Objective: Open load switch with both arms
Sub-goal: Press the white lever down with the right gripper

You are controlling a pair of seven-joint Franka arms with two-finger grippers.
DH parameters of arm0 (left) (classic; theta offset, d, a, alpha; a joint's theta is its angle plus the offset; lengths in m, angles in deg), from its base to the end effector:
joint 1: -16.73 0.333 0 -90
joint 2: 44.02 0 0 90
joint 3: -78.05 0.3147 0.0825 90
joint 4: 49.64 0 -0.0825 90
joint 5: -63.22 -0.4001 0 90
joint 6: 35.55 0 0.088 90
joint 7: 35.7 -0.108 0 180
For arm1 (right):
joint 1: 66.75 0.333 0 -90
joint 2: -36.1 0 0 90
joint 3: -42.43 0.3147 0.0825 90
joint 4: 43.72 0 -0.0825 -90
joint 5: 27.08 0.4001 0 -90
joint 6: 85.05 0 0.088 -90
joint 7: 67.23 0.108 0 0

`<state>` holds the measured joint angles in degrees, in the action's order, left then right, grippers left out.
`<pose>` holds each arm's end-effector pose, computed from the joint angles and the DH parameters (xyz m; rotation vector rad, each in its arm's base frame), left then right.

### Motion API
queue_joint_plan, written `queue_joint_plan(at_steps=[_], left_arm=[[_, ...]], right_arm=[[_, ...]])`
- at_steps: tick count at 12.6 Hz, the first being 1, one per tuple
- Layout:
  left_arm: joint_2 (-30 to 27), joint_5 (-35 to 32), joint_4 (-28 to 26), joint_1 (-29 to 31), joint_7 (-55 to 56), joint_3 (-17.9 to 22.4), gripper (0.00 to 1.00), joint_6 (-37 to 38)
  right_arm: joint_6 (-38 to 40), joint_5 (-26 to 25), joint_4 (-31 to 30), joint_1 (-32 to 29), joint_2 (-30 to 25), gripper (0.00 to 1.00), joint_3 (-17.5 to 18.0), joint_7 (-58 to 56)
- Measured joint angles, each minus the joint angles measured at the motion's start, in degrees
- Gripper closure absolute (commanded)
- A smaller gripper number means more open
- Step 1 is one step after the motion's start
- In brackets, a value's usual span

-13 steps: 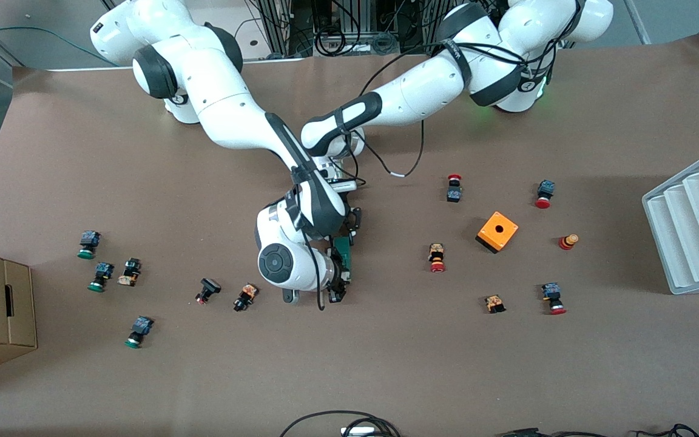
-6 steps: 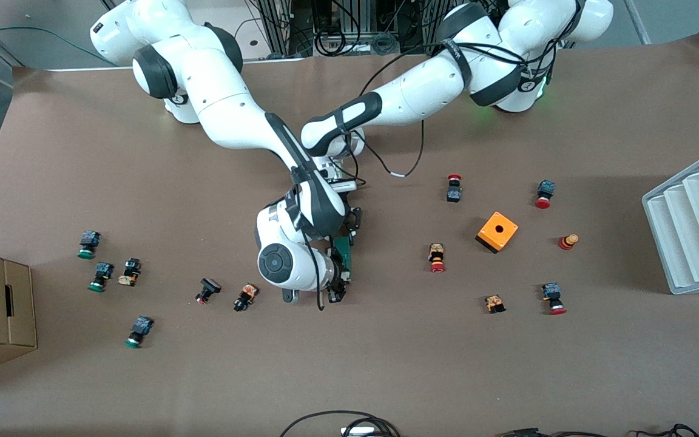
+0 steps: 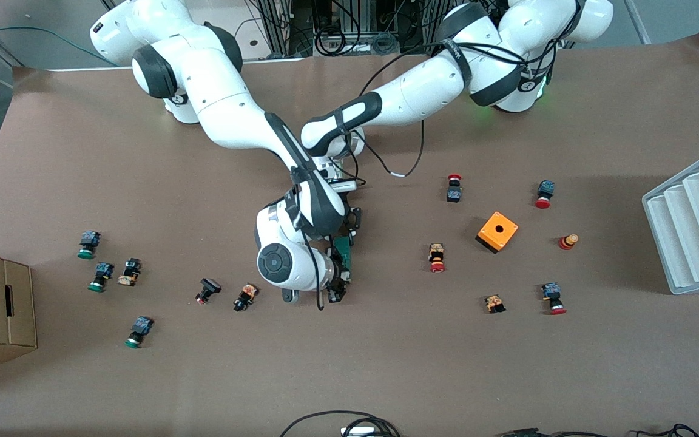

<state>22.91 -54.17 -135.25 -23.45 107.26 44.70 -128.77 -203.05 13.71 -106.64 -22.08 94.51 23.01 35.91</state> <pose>0.3439 -0.5972 0.0413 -2.4573 -0.2902 -1.8474 0.6523 0.4419 0.2042 -2.1220 2.0728 0.4601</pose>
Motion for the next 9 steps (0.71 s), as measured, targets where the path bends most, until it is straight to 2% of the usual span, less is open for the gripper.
queue_joint_plan(at_steps=[9], left_arm=[[0.0,0.0,0.0,0.0,0.0,0.0,0.42,0.0]], right_arm=[[-1.27,0.0,-1.88,-0.07,-1.12,0.7,0.56,-0.08]])
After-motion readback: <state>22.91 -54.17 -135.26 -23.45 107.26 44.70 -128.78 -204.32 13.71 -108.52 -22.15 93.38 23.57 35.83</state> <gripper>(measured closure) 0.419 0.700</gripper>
